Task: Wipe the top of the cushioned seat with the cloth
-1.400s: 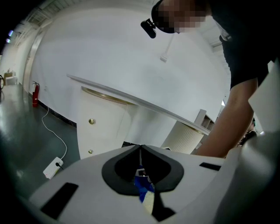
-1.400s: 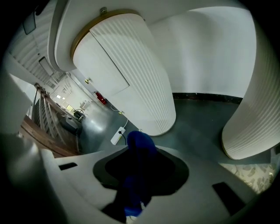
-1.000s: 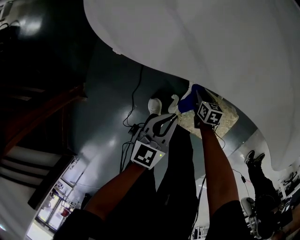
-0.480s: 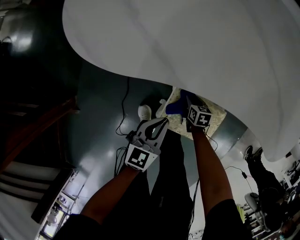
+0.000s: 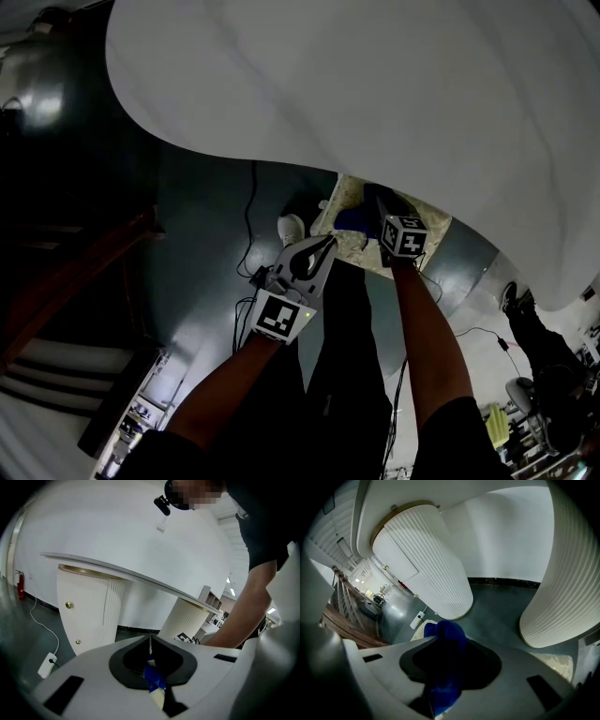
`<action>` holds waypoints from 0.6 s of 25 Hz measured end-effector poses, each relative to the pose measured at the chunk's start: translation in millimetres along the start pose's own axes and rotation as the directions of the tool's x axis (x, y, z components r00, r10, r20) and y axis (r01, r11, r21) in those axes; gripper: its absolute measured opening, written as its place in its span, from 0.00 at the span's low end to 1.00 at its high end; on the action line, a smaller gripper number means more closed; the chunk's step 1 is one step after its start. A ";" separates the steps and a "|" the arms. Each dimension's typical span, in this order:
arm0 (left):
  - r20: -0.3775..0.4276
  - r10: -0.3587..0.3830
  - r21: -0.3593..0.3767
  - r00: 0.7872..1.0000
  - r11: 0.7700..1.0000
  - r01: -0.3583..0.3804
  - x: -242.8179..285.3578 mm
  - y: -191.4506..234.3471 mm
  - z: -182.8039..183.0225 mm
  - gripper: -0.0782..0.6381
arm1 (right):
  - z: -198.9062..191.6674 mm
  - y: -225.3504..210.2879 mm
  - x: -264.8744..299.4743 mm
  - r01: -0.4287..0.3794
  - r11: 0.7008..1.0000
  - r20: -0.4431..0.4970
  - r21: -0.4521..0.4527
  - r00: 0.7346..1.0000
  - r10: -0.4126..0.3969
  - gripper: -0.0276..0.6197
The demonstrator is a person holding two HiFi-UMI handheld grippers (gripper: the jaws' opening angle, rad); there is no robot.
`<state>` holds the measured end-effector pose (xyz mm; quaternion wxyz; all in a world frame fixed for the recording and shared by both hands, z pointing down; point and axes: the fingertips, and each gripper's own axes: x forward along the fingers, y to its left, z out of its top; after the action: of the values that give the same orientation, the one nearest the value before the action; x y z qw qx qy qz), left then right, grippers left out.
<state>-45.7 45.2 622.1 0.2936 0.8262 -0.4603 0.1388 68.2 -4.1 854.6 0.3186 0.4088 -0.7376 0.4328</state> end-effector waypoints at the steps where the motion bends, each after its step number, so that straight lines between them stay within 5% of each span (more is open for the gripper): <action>1: 0.000 -0.004 0.004 1.000 1.000 0.004 0.1 -0.5 -0.1 0.14 | -1.5 -1.1 -0.2 0.000 1.000 -0.003 0.000 1.000 0.000 0.24; 15: -0.033 -0.025 0.010 0.999 1.000 0.026 15.1 -18.8 -2.5 0.14 | -12.5 -26.6 -15.8 0.017 1.000 -0.005 0.023 1.000 -0.017 0.24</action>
<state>-21.7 44.1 624.9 0.2987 0.8311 -0.4441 0.1509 100.4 4.5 857.0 0.3195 0.4177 -0.7282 0.4394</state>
